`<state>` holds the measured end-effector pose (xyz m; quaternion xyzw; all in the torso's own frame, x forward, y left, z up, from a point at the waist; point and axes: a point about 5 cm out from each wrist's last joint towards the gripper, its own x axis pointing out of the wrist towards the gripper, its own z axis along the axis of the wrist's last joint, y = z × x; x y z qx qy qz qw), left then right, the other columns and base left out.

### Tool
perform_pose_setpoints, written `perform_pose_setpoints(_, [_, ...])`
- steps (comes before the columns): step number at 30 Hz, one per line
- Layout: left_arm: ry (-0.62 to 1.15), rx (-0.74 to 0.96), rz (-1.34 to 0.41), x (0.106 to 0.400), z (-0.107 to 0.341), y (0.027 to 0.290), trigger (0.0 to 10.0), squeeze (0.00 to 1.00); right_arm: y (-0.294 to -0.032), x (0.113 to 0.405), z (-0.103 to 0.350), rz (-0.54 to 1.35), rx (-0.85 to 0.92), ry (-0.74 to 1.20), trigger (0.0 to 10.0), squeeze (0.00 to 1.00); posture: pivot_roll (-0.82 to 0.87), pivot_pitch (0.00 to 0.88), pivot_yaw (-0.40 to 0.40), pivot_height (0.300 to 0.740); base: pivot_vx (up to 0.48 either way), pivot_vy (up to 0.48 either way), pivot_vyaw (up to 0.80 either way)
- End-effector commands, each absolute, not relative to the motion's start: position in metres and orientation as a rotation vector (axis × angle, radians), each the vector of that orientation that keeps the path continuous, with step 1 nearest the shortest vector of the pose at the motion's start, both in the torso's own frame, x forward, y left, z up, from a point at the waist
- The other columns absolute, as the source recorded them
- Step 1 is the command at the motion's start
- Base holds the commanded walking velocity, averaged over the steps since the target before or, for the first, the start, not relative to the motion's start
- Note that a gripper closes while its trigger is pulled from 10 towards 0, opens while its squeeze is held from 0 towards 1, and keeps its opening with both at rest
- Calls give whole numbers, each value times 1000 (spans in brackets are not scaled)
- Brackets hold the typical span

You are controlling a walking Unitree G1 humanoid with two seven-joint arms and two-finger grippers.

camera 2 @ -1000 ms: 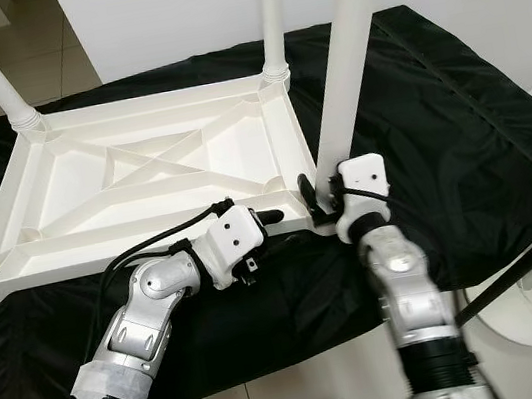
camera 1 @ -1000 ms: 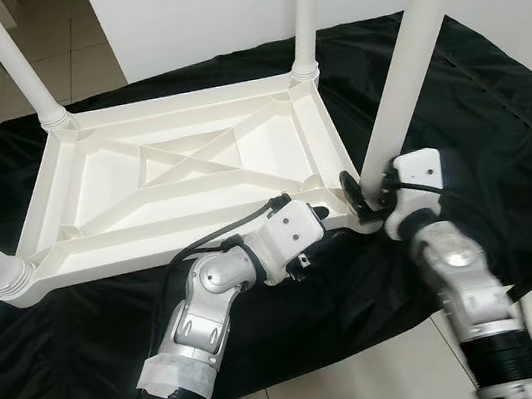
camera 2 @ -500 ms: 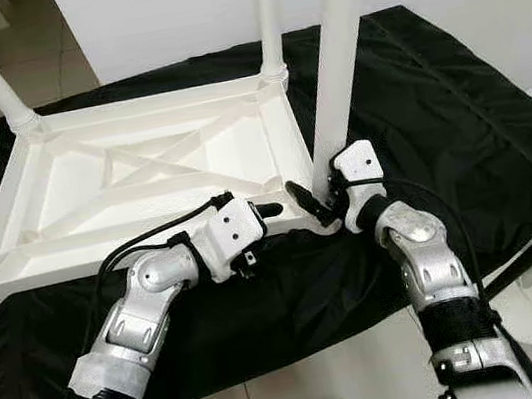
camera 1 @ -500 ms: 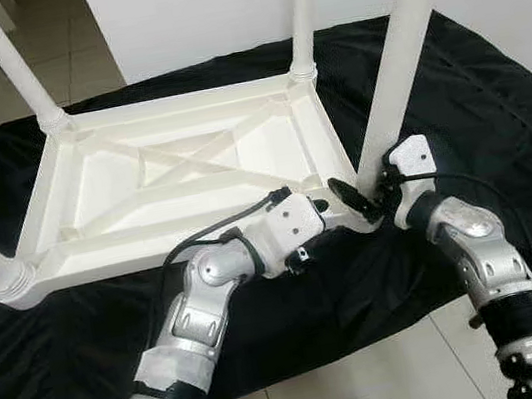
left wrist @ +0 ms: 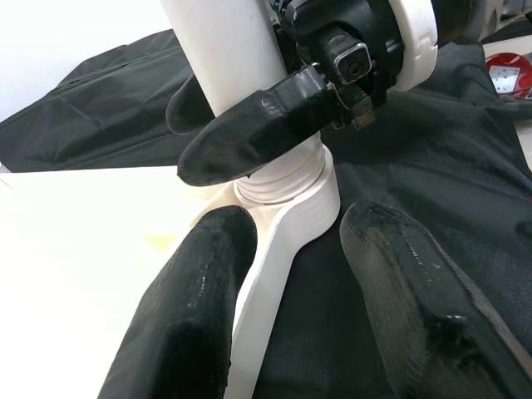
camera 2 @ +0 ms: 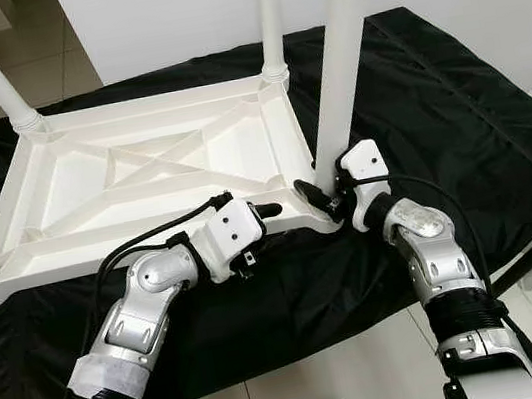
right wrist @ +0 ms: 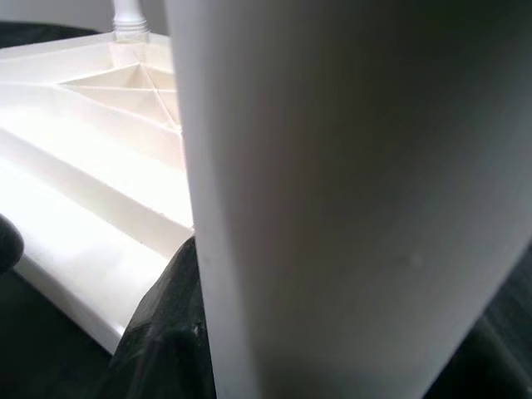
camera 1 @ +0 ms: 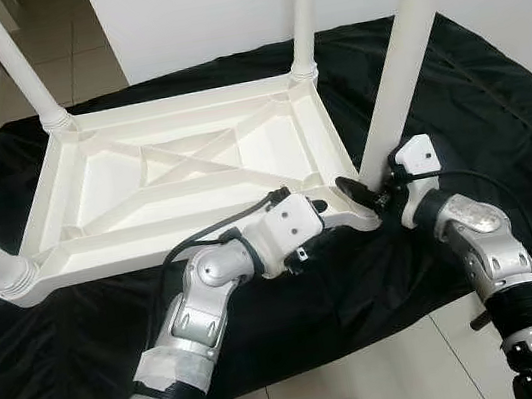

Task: Building children table

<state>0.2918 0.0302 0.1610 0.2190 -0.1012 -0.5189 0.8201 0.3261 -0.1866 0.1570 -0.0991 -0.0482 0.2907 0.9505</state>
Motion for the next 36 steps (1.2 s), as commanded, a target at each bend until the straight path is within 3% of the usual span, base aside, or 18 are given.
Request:
perform_pose_setpoints(1, [-219, 458, -992, 296, 159, 34, 10000, 0, -187, 324, 145, 543, -166, -53, 10000, 0, -130, 63, 62, 740, 0, 0, 0])
perform_pose_setpoints(10, [-218, 456, -998, 295, 158, 33, 10000, 0, -175, 322, 141, 306, -108, -57, 10000, 0, -132, 63, 61, 740, 0, 0, 0])
perform_pose_setpoints(16, [-213, 452, -1006, 292, 155, 32, 10000, 0, -164, 312, 144, -9, -50, -61, 10000, 0, -138, 57, 55, 740, 0, 0, 0])
perform_pose_setpoints(22, [-215, 453, -1011, 293, 156, 31, 10000, 0, -149, 305, 143, -156, -39, -72, 10000, 0, -140, 55, 53, 740, 0, 0, 0])
perform_pose_setpoints(33, [-217, 451, -1016, 292, 155, 28, 10000, 0, -126, 304, 150, -116, 21, -74, 10000, 16, -138, 47, 47, 740, 0, 0, 0])
perform_pose_setpoints(34, [-217, 450, -1015, 292, 155, 28, 10000, 0, -125, 303, 150, -109, 34, -75, 10000, 1000, -135, 47, 46, 740, 0, 0, 0])
perform_pose_setpoints(36, [-217, 450, -1013, 292, 155, 28, 10000, 0, -124, 302, 151, -101, 44, -86, 10000, 1000, -135, 47, 46, 740, 0, 0, 0])
